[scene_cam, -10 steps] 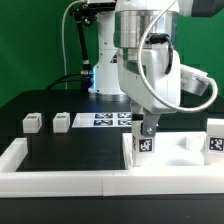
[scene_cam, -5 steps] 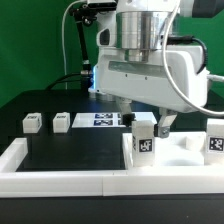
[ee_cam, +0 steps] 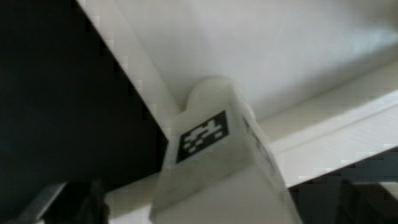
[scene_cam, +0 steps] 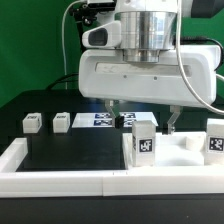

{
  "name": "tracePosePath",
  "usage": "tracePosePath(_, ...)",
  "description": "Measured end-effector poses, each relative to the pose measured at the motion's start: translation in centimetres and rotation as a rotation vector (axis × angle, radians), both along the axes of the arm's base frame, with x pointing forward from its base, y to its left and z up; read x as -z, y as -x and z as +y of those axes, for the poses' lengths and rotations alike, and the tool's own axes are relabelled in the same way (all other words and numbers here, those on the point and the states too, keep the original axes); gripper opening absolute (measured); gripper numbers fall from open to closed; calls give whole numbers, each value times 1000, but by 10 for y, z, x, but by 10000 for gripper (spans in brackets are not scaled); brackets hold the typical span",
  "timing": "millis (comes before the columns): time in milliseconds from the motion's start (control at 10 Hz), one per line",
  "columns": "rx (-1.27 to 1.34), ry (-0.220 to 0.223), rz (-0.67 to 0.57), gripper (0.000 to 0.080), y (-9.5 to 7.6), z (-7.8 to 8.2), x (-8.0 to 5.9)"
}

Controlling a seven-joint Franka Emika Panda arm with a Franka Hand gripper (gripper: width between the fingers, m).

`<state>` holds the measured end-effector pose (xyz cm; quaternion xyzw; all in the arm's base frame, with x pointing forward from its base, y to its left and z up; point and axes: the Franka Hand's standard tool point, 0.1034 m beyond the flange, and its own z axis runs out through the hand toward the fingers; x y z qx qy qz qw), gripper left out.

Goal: Assemble square table

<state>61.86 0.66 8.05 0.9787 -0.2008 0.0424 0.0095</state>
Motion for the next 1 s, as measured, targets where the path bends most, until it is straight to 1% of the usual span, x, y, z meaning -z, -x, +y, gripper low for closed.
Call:
tracePosePath(200,-134,11,5,649,0,0,0)
tracePosePath(500,-301,34,12,649,-1,4,-1)
tracePosePath(600,-348,43,16,649,-1,4,-1)
tracePosePath(700,-354,44,17,649,-1,4,-1)
tracePosePath(800,-357,44,17,536,-1,3,0)
tracePosePath(900,-354,44,18,536,-1,3,0)
tracePosePath(1000,-354,44,18,352,-1,3,0)
